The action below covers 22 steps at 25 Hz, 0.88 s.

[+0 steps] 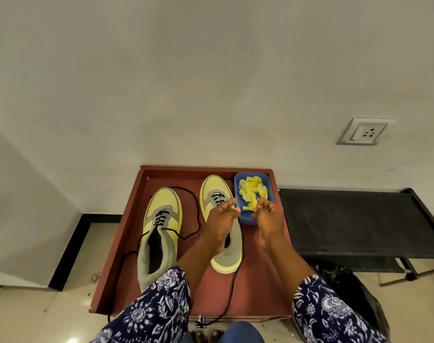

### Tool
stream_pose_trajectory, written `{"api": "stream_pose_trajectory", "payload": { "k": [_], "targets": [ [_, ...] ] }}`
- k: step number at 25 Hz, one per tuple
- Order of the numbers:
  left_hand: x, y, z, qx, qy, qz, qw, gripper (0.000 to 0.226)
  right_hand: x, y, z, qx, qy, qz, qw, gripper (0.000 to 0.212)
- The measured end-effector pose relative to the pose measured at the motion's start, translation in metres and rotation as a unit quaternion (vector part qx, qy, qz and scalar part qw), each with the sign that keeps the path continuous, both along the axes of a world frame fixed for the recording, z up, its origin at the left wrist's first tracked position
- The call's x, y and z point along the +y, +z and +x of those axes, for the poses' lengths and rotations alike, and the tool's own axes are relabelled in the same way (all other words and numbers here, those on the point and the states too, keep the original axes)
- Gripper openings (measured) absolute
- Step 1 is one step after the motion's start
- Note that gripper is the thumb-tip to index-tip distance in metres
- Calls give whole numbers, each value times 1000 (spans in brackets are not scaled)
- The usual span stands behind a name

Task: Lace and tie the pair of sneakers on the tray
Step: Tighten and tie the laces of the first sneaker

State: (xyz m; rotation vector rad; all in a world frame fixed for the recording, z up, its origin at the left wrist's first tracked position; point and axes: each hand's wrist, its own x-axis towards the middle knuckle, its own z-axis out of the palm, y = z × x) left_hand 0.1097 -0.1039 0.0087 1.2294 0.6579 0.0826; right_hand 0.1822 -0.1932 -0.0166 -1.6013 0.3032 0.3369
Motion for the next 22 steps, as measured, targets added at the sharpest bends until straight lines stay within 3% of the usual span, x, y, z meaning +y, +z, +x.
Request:
{"api": "stream_pose_trajectory", "payload": {
  "k": [5, 10, 14, 16, 22],
  "targets": [
    [44, 8, -38, -52, 53, 117, 990, 24, 43, 16, -34, -29, 38, 67, 997, 23],
    [105, 4, -91, 1, 128, 335, 933, 18, 83, 10, -82, -60, 167, -21, 984, 14],
    [134, -19, -127, 105, 24, 415, 904, 27, 103, 9, -110, -77, 364, -137, 918, 42],
    [136, -25, -137, 126, -40, 434, 891, 33, 110, 5, -118, -106, 423, -188, 880, 44],
    [142, -21, -136, 163, -28, 454, 875, 31, 118, 4, -129, -195, 401, -241, 862, 26]
  ]
}}
